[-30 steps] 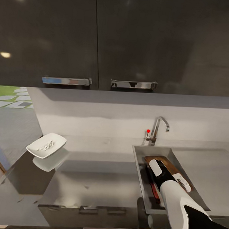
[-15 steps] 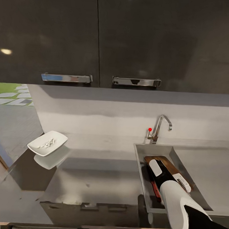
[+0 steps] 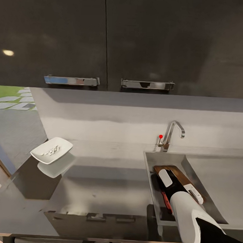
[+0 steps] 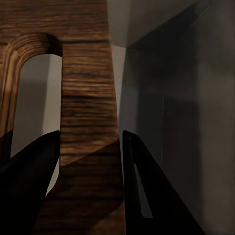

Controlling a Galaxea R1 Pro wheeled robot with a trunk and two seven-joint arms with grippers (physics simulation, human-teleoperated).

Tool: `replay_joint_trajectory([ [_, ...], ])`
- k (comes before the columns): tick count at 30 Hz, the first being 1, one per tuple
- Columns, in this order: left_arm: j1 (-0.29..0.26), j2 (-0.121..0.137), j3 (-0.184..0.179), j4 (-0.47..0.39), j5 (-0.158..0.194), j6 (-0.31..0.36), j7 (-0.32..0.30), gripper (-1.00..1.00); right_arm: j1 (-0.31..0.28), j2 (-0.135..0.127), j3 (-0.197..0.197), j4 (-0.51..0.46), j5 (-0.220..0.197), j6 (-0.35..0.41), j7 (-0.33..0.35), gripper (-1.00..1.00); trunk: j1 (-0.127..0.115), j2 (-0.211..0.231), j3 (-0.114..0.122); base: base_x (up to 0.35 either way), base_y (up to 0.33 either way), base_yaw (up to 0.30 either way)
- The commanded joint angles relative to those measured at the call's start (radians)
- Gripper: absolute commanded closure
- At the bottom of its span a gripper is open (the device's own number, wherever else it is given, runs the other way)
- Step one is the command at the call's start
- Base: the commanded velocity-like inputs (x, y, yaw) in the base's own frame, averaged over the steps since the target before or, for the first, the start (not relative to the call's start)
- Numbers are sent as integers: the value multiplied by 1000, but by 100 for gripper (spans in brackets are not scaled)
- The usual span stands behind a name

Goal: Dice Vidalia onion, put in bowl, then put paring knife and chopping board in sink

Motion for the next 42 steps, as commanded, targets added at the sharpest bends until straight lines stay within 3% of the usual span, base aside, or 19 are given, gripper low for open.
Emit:
replay_joint_trajectory([
  [1,0,1,-9,-2,9,-1,4,-100,-1,1,-2,-1,-1,-2,-2,100,1,-2,-2,0,0,2],
  [11,0,1,-9,-2,9,-1,4,-100,-1,1,-2,-3,-1,-2,-2,100,1,-2,-2,0,0,0],
  [12,0,1,-9,-2,9,-1,4,-100,0,1,-2,-3,-1,-2,-2,-100,1,-2,-2,0,0,0],
  [37,0,1,-9,-2,9,0,4,-100,-1,2,10,-14,2,-1,-2,-100,1,-2,-2,0,0,0],
  [42,0,1,-9,-2,9,-1,4,-100,-1,6,34,-87,1,5,-3,-100,1,-2,-2,0,0,0],
])
